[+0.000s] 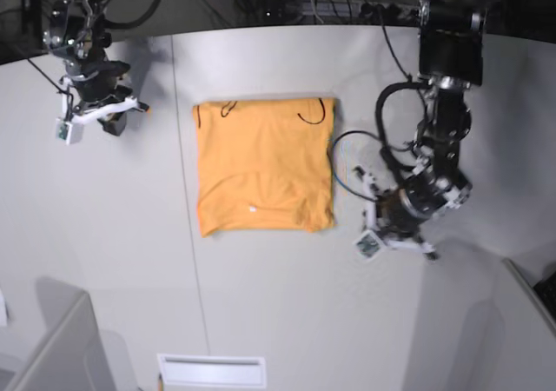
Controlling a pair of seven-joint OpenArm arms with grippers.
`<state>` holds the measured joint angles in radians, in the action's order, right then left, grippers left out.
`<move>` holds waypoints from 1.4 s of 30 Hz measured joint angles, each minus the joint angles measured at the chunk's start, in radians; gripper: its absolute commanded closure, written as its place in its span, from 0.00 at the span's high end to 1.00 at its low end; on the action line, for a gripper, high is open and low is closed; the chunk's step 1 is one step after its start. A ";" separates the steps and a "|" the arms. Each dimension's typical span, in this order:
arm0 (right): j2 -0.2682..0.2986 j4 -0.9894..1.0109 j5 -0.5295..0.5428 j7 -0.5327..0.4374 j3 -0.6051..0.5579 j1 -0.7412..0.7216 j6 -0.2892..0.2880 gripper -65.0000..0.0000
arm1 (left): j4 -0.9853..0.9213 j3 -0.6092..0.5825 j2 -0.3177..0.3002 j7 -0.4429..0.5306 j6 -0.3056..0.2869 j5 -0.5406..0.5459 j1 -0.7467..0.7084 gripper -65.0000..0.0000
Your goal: Fold the T-shirt properly
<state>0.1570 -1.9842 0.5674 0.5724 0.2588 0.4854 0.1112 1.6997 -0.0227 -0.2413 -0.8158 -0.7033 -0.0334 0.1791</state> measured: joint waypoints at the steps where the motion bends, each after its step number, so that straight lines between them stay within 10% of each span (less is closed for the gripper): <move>1: 0.011 -0.013 0.004 -0.026 0.000 0.029 -0.001 0.00 | 0.060 0.065 -0.006 -0.010 0.017 -0.016 -0.065 0.00; 6: 0.058 -0.012 0.006 -0.149 -0.007 0.110 -0.021 0.00 | 0.198 0.223 0.004 0.188 0.014 -0.003 -0.303 0.00; 11: 0.050 -0.010 0.007 -0.345 -0.002 0.250 -0.204 0.00 | 0.198 0.311 0.003 0.554 0.002 -0.020 -0.607 0.00; 21: 0.048 -0.013 0.009 -0.407 -0.008 0.483 -0.217 0.00 | 0.203 0.341 0.006 0.963 0.005 -0.014 -1.023 0.00; 32: 0.008 0.178 -0.119 -0.304 -0.045 0.600 -0.212 0.00 | -0.033 0.224 0.032 1.009 0.014 -0.002 -1.176 0.00; 40: -0.012 0.578 -0.384 -0.253 -0.368 0.449 -0.219 0.00 | -0.423 0.065 0.041 1.043 0.023 -0.014 -1.111 0.00; 42: -0.011 0.719 -0.381 -0.270 -0.426 0.372 -0.226 0.00 | -0.505 0.035 0.040 1.062 0.101 -0.009 -1.083 0.00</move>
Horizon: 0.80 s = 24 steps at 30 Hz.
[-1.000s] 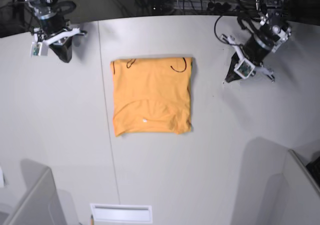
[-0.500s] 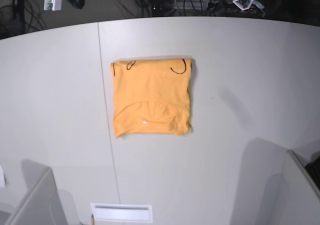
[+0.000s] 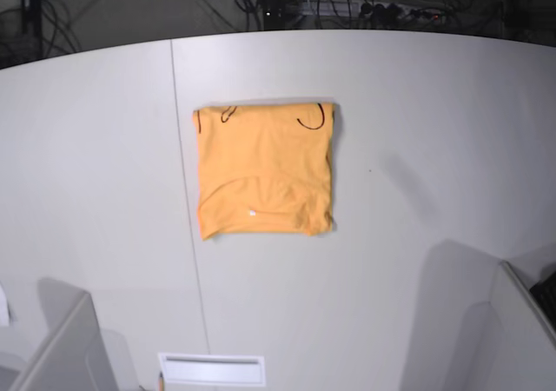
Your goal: Fold the T-shirt properly
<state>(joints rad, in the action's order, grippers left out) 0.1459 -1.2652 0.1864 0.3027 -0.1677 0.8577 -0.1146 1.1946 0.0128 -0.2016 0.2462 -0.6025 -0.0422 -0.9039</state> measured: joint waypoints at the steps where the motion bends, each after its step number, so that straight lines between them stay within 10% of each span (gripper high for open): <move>1: 0.003 0.074 -0.003 0.007 -0.021 -0.045 0.004 0.00 | -0.034 -0.017 0.000 -0.006 0.042 0.001 0.017 0.00; 6: 0.014 0.426 -0.008 -0.134 -0.133 -0.237 0.015 0.00 | -0.177 -0.127 0.005 -0.009 0.251 0.014 0.126 0.00; 10: 0.005 0.706 -0.007 -0.264 -0.151 -0.386 0.003 0.00 | -0.340 -0.116 0.122 0.004 0.412 0.018 0.224 0.00; 24: 0.064 1.032 -0.011 -0.456 -0.153 -0.613 0.015 0.00 | -1.154 -0.113 0.269 0.007 0.455 0.037 0.706 0.00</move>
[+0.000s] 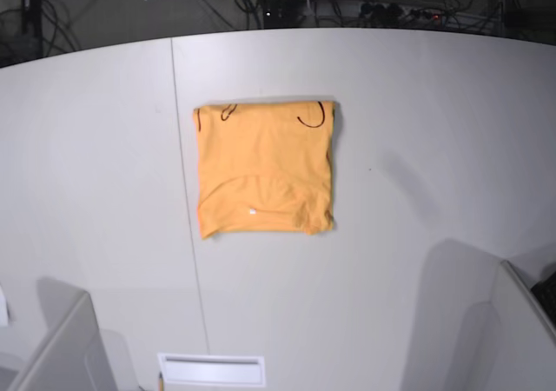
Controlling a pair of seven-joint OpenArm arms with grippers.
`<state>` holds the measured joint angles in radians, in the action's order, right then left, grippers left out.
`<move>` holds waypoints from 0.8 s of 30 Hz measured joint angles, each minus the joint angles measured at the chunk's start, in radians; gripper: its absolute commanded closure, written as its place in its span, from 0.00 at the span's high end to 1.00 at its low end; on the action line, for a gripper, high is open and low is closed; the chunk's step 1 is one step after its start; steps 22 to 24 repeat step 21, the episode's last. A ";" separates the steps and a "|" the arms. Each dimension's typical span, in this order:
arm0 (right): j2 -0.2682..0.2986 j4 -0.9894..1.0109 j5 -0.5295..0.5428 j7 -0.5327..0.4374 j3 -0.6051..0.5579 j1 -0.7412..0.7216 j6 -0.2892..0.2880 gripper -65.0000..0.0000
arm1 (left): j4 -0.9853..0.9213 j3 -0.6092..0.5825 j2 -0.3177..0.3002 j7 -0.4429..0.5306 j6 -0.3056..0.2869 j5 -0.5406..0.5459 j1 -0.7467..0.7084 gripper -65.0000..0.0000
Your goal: Fold the T-shirt properly
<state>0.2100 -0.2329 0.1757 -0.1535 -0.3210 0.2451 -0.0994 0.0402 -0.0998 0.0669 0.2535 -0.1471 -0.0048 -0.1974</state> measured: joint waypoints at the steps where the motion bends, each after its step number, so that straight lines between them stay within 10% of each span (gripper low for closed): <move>1: -0.013 0.018 0.000 -0.003 0.000 -0.021 0.000 0.00 | 0.000 0.000 -0.001 -0.002 0.017 0.033 0.007 0.00; 7: -0.042 0.044 0.000 -0.023 0.000 -0.073 -0.014 0.00 | 0.061 -0.002 -0.066 0.010 0.032 0.172 0.029 0.00; 24: -0.034 0.050 -0.001 -0.019 0.000 -0.061 -0.013 0.00 | 0.062 -0.013 -0.050 0.005 0.027 0.130 0.025 0.00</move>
